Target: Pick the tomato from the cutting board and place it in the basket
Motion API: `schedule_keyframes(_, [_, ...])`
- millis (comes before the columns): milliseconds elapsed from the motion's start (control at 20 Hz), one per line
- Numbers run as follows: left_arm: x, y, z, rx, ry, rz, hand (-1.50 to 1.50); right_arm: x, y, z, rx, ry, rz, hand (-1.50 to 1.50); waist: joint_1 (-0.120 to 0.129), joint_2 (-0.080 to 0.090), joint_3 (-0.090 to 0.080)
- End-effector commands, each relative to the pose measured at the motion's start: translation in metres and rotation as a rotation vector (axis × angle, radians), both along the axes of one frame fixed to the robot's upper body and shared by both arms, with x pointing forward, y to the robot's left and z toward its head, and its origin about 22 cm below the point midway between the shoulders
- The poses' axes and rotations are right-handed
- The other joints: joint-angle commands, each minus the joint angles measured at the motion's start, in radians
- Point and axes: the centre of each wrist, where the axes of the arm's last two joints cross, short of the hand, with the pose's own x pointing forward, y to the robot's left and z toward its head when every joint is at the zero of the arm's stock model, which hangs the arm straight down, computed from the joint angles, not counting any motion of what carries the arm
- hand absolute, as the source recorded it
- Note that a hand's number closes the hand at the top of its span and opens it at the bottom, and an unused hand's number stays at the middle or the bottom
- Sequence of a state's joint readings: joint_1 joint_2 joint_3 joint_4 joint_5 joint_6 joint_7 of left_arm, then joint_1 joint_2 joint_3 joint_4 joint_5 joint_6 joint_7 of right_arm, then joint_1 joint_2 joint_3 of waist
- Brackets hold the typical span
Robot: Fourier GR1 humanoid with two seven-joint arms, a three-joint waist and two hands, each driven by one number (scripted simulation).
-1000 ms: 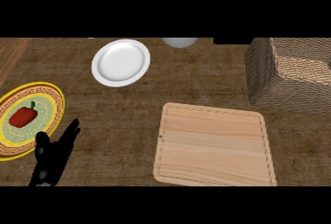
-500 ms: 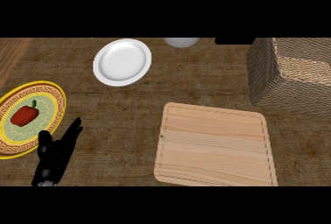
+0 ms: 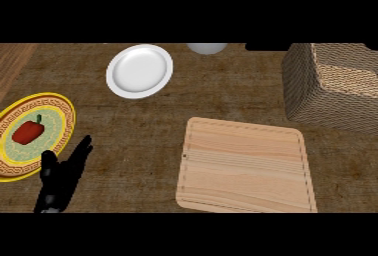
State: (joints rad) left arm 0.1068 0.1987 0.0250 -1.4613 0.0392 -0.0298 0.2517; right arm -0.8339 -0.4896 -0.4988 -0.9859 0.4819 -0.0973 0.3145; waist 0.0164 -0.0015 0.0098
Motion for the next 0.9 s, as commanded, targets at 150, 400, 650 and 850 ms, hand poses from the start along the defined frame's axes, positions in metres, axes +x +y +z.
schedule_keyframes(150, [-0.015, -0.013, -0.025, -0.017, 0.1, 0.019, 0.0, -0.004, -0.032, -0.014, -0.128, 0.087, -0.214, 1.5, 0.001, 0.009, -0.01])
schedule_keyframes(400, [-0.008, -0.009, -0.017, -0.01, 0.083, 0.021, 0.0, -0.015, -0.066, -0.02, -0.254, 0.181, -0.108, -1.5, -0.001, 0.008, -0.009])
schedule_keyframes(650, [-0.022, 0.003, -0.016, -0.002, 0.09, 0.018, 0.0, -0.015, -0.074, -0.031, -0.279, 0.118, -0.096, -1.5, 0.003, 0.006, -0.009])
schedule_keyframes(850, [-0.003, 0.004, -0.014, -0.033, 0.092, 0.022, 0.0, -0.016, -0.075, -0.022, -0.235, 0.039, -0.12, -1.5, -0.008, 0.004, -0.01])
